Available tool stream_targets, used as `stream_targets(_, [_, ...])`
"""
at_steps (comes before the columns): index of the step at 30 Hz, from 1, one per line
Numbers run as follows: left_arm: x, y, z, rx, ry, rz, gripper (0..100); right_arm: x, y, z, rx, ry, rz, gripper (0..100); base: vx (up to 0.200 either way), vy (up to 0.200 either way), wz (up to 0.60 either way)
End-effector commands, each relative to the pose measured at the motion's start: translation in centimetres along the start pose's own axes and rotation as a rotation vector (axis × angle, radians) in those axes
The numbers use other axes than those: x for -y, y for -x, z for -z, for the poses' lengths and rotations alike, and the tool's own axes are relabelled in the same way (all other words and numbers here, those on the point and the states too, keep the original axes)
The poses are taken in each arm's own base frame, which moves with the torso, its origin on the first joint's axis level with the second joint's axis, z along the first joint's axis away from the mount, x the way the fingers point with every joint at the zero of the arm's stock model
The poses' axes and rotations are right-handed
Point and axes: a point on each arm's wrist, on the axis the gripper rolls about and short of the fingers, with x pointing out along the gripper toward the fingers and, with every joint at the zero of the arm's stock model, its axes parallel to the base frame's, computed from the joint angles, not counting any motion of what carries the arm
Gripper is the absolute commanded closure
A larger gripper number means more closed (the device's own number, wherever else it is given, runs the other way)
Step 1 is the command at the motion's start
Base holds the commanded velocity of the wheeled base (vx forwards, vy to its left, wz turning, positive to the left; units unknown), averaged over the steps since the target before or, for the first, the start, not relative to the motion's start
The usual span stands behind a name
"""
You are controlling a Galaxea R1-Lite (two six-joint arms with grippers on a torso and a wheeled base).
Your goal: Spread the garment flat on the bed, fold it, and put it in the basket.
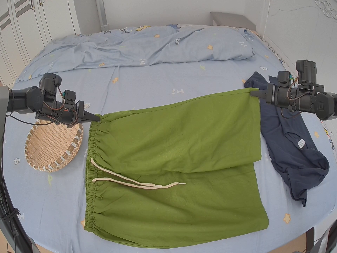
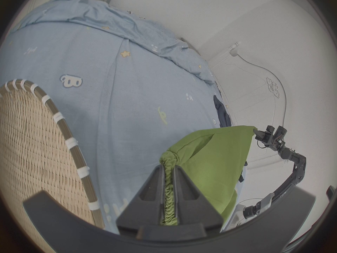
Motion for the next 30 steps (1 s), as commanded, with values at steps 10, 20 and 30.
stream_targets(10, [-1.5, 0.0, -0.6, 0.057, -0.026, -0.019, 100, 2.7, -6.3, -0.1, 0.002, 0.016, 0.028, 100, 0.000, 0.000, 0.00])
stream_targets(20, [-2.4, -0.7, -0.9, 0.082, -0.045, -0.023, 100, 3.3, -8.4, -1.9, 0.044, 0.062, 0.086, 100, 0.000, 0.000, 0.00])
stream_targets(30, [-3.0, -0.8, -1.2, 0.115, -0.048, -0.029, 100, 3.7, -9.5, -1.8, 0.048, 0.066, 0.103, 100, 0.000, 0.000, 0.00])
